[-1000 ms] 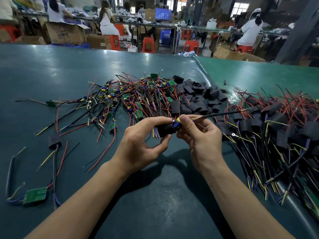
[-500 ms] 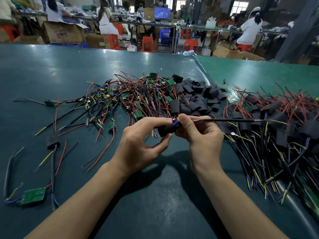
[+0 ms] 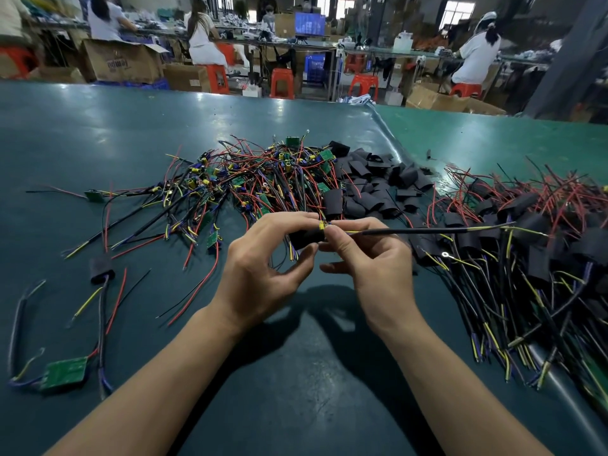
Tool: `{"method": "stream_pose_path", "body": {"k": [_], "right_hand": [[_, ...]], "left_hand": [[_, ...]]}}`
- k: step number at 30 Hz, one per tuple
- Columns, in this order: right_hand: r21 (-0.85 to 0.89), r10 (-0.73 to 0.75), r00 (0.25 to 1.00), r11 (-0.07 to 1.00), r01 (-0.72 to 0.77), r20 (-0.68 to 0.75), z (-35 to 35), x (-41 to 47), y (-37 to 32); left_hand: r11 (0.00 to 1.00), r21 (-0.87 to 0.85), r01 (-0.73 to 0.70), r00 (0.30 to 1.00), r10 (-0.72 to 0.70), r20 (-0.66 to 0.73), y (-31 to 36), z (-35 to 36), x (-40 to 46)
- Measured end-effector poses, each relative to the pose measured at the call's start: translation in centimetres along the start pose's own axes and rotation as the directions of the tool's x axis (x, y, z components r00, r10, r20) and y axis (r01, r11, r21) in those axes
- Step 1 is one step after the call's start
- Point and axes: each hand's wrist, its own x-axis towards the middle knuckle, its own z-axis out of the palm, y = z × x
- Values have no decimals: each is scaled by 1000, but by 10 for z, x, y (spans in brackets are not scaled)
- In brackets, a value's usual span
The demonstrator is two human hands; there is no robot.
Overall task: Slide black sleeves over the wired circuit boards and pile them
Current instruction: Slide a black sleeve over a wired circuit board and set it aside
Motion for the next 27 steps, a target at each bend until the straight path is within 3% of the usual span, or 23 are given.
{"method": "stream_pose_path", "body": {"k": [6,11,14,18,21,27], "right_hand": [[-6,37,995,999,-37,96,-8,5,-7],[-108,-118,989,986,128,92,-13,6,-6],[-146,-149,985,976,160,84,-10,4,-3],[-231,-181,980,953,196,83,-12,6,-3],[-177,-158,983,969,173,94,-11,7,-2],[-208,-147,983,964,167,108,-9,4,-2]], "left_hand": [[1000,1,-1,999,1,-37,4,0,0],[993,97,62,996,-56,-63,1,-1,-2],[987,137,86,996,-83,-28,-5,-5,-1],[990,139,17,999,-24,45,-6,-6,0],[991,137,1,996,-13,92,-6,-6,0],[951,307,34,989,-76,127,-12,-8,2]]}}
